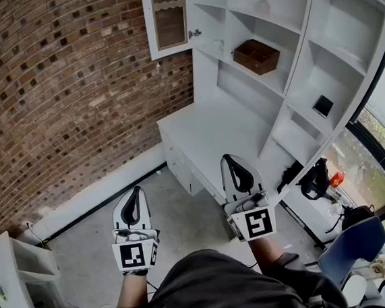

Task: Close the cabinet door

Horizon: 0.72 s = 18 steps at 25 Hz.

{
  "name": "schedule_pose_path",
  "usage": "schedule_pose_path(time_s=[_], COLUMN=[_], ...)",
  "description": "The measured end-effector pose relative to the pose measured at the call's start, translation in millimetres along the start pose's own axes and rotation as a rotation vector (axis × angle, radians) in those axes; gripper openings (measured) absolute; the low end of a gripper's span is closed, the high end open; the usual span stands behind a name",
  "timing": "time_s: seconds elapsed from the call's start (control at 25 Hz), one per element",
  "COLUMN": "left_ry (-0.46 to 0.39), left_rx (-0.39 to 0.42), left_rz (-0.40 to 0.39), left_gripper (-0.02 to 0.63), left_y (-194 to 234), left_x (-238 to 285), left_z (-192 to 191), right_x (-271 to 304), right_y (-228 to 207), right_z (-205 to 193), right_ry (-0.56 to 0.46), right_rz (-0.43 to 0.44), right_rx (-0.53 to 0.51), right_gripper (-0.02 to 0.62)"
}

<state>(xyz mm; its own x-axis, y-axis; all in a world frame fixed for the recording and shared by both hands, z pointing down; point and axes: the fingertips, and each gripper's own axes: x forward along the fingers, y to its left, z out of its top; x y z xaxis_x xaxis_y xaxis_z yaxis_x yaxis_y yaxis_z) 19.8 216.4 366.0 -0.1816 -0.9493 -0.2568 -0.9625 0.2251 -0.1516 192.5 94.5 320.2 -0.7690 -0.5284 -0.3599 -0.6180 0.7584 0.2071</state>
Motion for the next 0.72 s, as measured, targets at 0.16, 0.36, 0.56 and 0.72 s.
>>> schedule_pose_path(time_s=[0.16, 0.36, 0.56, 0.72], left_ry=[0.000, 0.009, 0.027, 0.033], left_rx=[0.004, 0.005, 0.003, 0.004], left_rz=[-0.001, 0.003, 0.004, 0.008], left_gripper=[0.003, 0.003, 0.003, 0.003], left_y=[-5.4, -9.3, -14.3, -15.8], left_x=[3.3, 4.9, 4.4, 6.1], left_z=[-1.1, -3.5, -9.1, -9.4], right_x=[0.0, -1.0, -3.8, -0.3], right_y=[-4.7, -9.3, -9.5, -10.1], right_z=[-1.4, -4.3, -1.7, 1.0], right_ry=[-0.007, -0.006, -0.035, -0.035], right_rz=[0.003, 0.006, 0.031, 0.057], right_rx=[0.001, 0.003, 0.038, 0.032], right_gripper=[0.000, 0.000, 0.010, 0.221])
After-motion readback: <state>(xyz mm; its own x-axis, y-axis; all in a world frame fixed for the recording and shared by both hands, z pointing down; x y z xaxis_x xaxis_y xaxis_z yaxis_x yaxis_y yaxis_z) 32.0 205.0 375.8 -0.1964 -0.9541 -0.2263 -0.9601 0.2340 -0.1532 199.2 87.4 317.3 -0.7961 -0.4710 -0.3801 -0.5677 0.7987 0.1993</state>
